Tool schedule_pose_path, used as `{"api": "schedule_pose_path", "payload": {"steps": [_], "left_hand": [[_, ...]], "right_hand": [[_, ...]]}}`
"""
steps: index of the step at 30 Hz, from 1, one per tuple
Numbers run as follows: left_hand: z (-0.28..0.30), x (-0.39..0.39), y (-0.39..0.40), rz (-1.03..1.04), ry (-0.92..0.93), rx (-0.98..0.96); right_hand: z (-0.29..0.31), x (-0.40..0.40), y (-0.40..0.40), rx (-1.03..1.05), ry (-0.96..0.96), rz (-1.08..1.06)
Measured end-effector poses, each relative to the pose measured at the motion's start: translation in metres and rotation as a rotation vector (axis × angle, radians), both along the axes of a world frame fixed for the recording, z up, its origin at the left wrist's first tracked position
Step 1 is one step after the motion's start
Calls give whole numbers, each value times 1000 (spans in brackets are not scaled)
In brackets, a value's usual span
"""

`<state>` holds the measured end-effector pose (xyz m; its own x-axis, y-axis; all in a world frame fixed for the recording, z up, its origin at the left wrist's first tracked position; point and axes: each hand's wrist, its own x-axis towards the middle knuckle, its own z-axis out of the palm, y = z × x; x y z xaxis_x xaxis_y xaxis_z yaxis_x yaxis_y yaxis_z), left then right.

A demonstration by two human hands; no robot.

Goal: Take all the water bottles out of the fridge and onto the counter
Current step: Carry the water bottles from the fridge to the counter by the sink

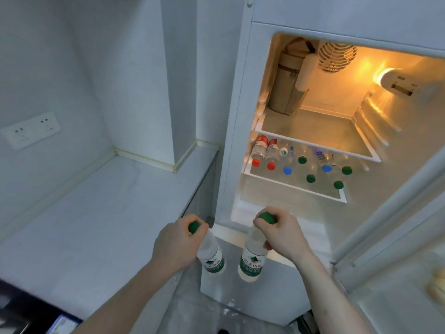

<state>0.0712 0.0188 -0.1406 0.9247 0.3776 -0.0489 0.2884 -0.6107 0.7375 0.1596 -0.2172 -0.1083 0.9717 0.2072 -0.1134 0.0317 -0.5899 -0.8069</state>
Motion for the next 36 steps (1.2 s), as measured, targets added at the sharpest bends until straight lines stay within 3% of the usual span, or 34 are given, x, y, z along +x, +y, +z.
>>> {"api": "schedule_pose_path", "payload": {"steps": [9,17,25,36], "left_hand": [[-11,-62,44,235,130,30],[-19,-115,82,562,179,-31],[-28,-174,84,860,215,45],[-18,-302,46,1224,133,-5]], "right_hand": [[-21,-4,94,-300,-92,643],[-31,3,198,-199,-93,1015],[-42,-24,268,-143,-114,1396],[-32,-150,327,-74,-238,1804]]}}
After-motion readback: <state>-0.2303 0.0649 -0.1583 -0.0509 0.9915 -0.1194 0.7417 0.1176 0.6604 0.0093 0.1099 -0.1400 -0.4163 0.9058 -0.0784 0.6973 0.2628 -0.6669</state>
